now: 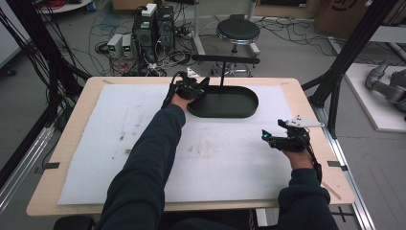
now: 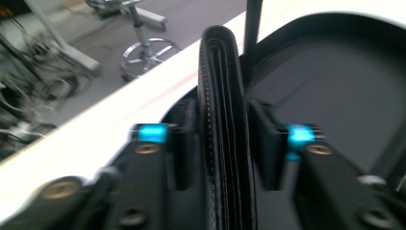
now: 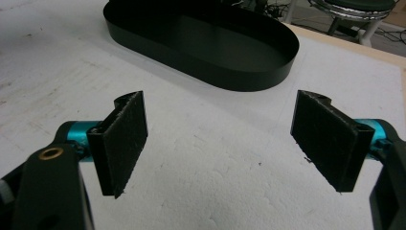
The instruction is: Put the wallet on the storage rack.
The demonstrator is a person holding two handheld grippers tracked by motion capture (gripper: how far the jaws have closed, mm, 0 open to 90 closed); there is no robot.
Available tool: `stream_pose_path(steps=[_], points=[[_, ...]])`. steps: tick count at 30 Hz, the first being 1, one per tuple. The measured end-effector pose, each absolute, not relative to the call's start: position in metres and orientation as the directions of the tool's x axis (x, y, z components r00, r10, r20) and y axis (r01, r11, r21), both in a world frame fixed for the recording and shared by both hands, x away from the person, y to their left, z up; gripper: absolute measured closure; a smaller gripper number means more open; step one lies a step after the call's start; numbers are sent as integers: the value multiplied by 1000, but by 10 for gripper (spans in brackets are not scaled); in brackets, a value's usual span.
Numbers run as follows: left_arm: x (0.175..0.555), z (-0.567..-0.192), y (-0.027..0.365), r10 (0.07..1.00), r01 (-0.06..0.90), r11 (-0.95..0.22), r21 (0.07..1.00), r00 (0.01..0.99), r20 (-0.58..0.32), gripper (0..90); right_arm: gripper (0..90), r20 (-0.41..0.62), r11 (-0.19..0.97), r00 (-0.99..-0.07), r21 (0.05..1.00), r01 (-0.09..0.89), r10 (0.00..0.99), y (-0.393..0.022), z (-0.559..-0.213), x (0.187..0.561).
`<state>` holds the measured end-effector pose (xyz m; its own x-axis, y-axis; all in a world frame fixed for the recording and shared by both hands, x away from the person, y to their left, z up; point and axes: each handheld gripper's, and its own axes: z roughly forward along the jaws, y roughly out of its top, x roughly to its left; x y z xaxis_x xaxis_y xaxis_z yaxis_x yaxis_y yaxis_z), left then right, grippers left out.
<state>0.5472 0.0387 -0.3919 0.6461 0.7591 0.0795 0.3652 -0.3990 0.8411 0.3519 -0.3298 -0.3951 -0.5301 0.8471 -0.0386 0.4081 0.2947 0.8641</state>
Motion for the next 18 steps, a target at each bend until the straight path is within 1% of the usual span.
stream_pose_path(steps=[2, 4, 5, 6, 8, 9, 10, 13, 16, 18], points=[[543, -387, 40, 756, 357, -390, 849, 651, 74, 559, 205, -38, 295, -531, 863, 409, 847, -330, -395, 351], [540, -382, 42, 750, 352, -372, 859, 659, 55, 555, 205, -38, 294, -530, 864, 408, 847, -330, -394, 350], [538, -380, 43, 747, 353, -363, 862, 663, 44, 573, 205, -39, 293, -531, 867, 402, 846, -330, -394, 350], [537, -379, 44, 740, 358, -363, 860, 672, 32, 573, 205, -39, 293, -531, 867, 402, 846, -330, -394, 350], [536, -380, 45, 725, 370, -385, 845, 688, 29, 688, 205, -39, 293, -532, 868, 402, 846, -329, -394, 350], [535, -380, 45, 721, 372, -385, 845, 692, 24, 728, 205, -41, 296, -535, 868, 400, 844, -329, -393, 349], [534, -381, 44, 716, 375, -381, 845, 697, 13, 744, 205, -40, 295, -536, 868, 399, 844, -328, -393, 349], [531, -383, 38, 704, 350, -408, 843, 709, 47, 769, 205, -41, 294, -535, 870, 396, 844, -328, -393, 349], [529, -385, 31, 708, 302, -435, 848, 697, 115, 778, 205, -44, 298, -537, 868, 397, 843, -328, -393, 350], [530, -387, 29, 713, 289, -440, 850, 688, 135, 780, 205, -41, 298, -538, 867, 400, 842, -327, -393, 350]])
